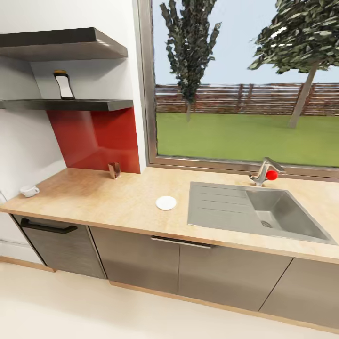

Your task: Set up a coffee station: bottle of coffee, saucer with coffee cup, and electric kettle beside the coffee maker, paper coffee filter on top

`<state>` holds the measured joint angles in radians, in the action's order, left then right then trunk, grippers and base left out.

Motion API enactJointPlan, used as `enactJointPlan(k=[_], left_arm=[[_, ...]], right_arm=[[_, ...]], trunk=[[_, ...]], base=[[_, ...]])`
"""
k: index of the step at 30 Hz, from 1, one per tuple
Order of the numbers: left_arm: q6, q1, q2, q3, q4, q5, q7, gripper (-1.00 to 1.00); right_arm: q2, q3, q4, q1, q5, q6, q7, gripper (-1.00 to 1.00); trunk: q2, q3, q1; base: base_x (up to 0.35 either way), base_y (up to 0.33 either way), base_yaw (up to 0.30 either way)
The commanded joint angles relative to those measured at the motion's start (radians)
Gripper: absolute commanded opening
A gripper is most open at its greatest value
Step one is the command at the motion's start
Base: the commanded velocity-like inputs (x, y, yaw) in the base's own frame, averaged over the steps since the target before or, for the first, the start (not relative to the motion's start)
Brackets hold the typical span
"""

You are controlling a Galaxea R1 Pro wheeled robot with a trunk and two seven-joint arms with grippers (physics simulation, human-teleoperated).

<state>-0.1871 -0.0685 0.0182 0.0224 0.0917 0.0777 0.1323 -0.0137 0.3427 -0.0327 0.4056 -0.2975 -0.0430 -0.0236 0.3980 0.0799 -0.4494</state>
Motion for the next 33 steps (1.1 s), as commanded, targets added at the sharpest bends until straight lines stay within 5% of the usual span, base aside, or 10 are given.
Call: enactJointPlan(k=[1,33], left_arm=[[-0.002,-0.001,0.000,0.002,0.002,0.008,0.000,1.00],[-0.002,-0.001,0.000,0.002,0.000,0.008,0.000,1.00]], right_arm=[[0.000,0.009,-0.001,0.001,-0.009,-0.005,-0.002,1.00],[0.002,0.009,-0.001,0.001,-0.010,-0.004,-0.005,1.00]], trunk=[[0.002,0.002,-0.001],[0.002,-0.027,-0.001]], base=[[0.000,0.335,0.088],[0.168,0.295,0.218]])
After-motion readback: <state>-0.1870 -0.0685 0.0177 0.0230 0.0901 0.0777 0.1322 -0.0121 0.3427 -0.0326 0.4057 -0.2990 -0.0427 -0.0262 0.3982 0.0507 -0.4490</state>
